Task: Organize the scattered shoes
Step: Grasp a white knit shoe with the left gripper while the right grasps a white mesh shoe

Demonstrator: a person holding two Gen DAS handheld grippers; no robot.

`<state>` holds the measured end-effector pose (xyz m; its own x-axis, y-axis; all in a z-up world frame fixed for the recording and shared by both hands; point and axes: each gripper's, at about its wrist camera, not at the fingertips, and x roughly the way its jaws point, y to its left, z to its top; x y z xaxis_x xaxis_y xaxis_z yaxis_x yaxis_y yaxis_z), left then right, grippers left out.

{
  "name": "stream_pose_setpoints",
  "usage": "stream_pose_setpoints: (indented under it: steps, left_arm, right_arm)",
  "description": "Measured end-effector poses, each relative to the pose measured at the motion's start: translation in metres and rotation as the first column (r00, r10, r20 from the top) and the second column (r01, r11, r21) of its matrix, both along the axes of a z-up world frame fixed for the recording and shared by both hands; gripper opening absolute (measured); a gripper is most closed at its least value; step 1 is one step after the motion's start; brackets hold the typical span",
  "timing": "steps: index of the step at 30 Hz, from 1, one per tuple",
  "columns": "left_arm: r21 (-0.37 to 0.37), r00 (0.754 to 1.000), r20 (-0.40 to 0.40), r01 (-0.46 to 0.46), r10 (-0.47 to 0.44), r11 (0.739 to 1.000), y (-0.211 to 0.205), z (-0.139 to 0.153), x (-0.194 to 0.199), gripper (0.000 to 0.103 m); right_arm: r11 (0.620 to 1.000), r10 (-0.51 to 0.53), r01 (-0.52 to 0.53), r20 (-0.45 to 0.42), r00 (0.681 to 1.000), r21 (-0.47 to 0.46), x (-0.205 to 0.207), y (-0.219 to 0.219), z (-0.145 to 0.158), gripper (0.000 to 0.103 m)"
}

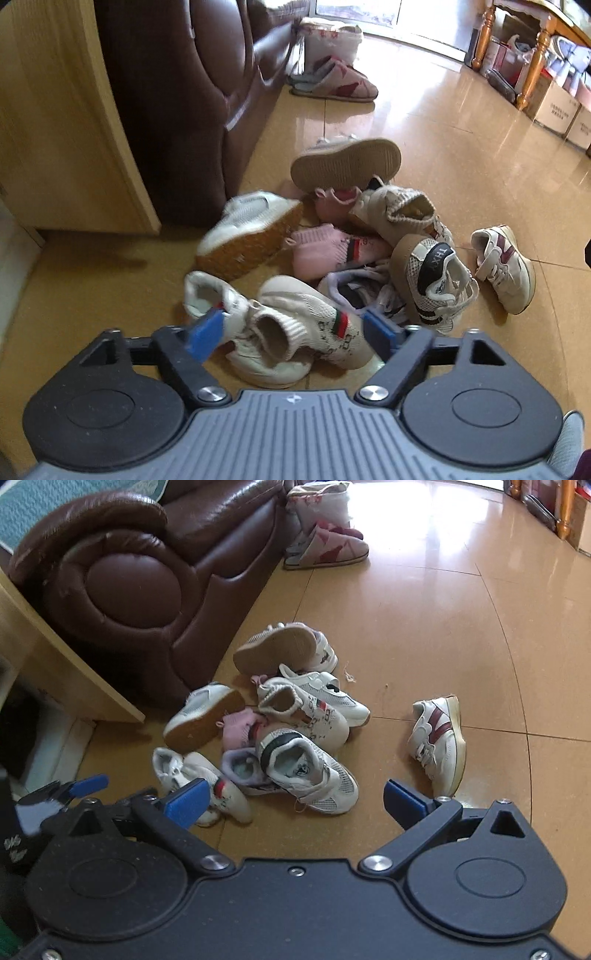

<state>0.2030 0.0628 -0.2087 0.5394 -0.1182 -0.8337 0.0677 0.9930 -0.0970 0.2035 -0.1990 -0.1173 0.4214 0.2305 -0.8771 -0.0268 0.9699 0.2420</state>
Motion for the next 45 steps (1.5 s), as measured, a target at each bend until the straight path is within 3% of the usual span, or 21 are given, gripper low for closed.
stream_pose_setpoints:
  steps: [3,6,12,20,21,23,25,26,32,39,42,45]
  left_arm:
    - [-0.046,1.000,-0.017,-0.014,0.014,0.999,0.002,-0.018,0.005,0.074]
    - [-0.083,0.999,-0.027,-0.027,0.025,0.996,0.005,-0.029,0.006,0.061]
    - [-0.144,0.998,-0.044,-0.053,0.048,0.988,0.008,-0.050,0.014,0.057]
    - [-0.240,0.992,-0.085,-0.116,0.098,0.964,0.017,-0.077,0.030,0.046]
    - [-0.257,0.990,-0.092,-0.125,0.105,0.958,0.018,-0.080,0.031,0.038]
    - [-0.266,0.991,-0.088,-0.124,0.104,0.956,0.018,-0.082,0.033,0.034]
    - [-0.270,0.992,-0.080,-0.119,0.101,0.955,0.018,-0.082,0.034,0.015]
    - [-0.273,0.992,-0.076,-0.117,0.100,0.955,0.017,-0.083,0.035,0.011]
    - [-0.235,0.999,-0.029,-0.044,0.039,0.971,0.012,-0.062,0.032,0.004]
    - [-0.086,0.992,-0.054,0.108,-0.113,0.990,0.009,-0.033,0.007,0.004]
    - [-0.027,0.981,-0.093,0.167,-0.169,0.986,0.012,-0.027,-0.009,0.004]
    - [0.089,0.947,-0.175,0.289,-0.271,0.953,0.018,-0.036,-0.034,0.004]
  right_arm:
    - [1.000,0.003,-0.003,-0.013,1.000,-0.015,0.004,0.004,-0.011,0.101]
    - [0.999,0.019,-0.020,-0.014,1.000,-0.035,0.006,0.012,-0.018,0.100]
    - [0.996,0.058,-0.060,-0.023,0.998,-0.069,0.015,0.022,-0.040,0.093]
    - [0.998,0.005,-0.008,-0.048,0.999,-0.064,0.019,0.014,-0.075,0.093]
    - [0.998,0.003,-0.006,-0.050,0.999,-0.068,0.020,0.012,-0.078,0.093]
    - [0.998,-0.006,0.002,-0.057,0.998,-0.068,0.021,0.009,-0.083,0.093]
    - [0.998,-0.009,0.005,-0.059,0.998,-0.068,0.020,0.005,-0.086,0.093]
    - [0.998,-0.006,0.002,-0.058,0.998,-0.069,0.020,0.004,-0.086,0.093]
    - [0.997,0.014,-0.018,-0.049,0.999,-0.075,0.018,0.009,-0.086,0.091]
    - [0.997,0.033,-0.035,-0.021,0.999,-0.075,0.014,0.012,-0.079,0.091]
    - [0.995,0.053,-0.053,-0.010,0.999,-0.085,0.008,0.013,-0.079,0.090]
    - [0.989,0.102,-0.101,0.011,0.995,-0.112,0.003,0.019,-0.081,0.085]
